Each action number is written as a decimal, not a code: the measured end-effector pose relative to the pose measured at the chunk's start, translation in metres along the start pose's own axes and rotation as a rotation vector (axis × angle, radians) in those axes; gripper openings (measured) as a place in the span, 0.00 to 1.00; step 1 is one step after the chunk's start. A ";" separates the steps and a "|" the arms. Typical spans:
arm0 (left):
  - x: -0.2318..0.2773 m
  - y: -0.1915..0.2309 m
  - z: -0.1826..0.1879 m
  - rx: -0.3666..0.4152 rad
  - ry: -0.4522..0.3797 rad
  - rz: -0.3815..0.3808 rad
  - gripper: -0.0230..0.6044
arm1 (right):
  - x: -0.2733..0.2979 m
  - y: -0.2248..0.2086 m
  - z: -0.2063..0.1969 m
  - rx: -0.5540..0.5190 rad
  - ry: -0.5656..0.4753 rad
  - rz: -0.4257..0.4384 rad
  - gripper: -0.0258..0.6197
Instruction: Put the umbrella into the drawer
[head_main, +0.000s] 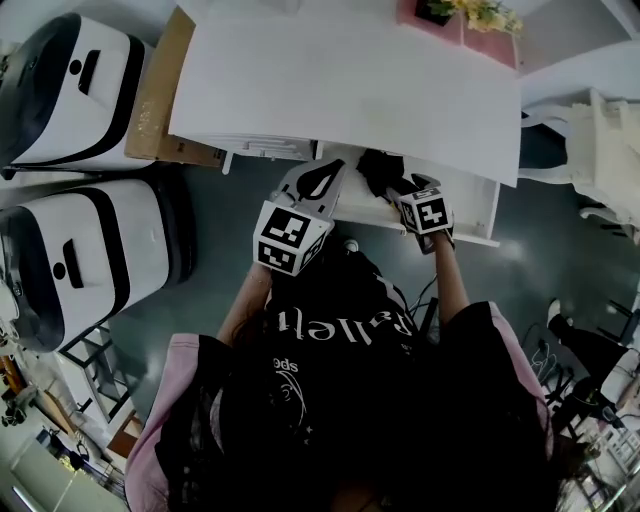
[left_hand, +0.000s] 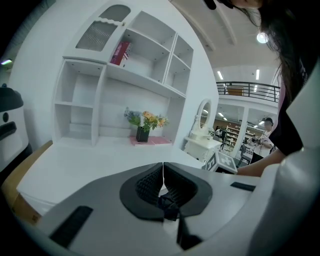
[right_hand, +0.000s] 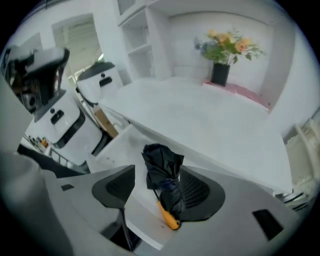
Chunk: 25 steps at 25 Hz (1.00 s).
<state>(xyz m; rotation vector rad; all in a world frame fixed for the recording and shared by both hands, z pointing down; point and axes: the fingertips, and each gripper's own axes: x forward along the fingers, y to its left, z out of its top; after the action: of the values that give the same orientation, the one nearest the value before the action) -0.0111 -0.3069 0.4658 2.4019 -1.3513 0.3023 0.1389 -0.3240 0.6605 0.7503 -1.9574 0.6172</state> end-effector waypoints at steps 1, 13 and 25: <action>0.000 -0.003 0.000 0.002 0.000 -0.006 0.06 | -0.011 0.005 0.008 0.049 -0.060 0.017 0.48; -0.010 -0.053 0.019 0.045 -0.034 -0.072 0.06 | -0.143 0.042 0.049 0.230 -0.532 0.077 0.48; -0.041 -0.111 0.032 0.039 -0.109 -0.056 0.06 | -0.252 0.074 0.035 0.226 -0.821 0.126 0.27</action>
<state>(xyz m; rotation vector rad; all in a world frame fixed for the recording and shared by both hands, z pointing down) 0.0629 -0.2352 0.3989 2.5164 -1.3336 0.1866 0.1643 -0.2323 0.4126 1.1511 -2.7267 0.6737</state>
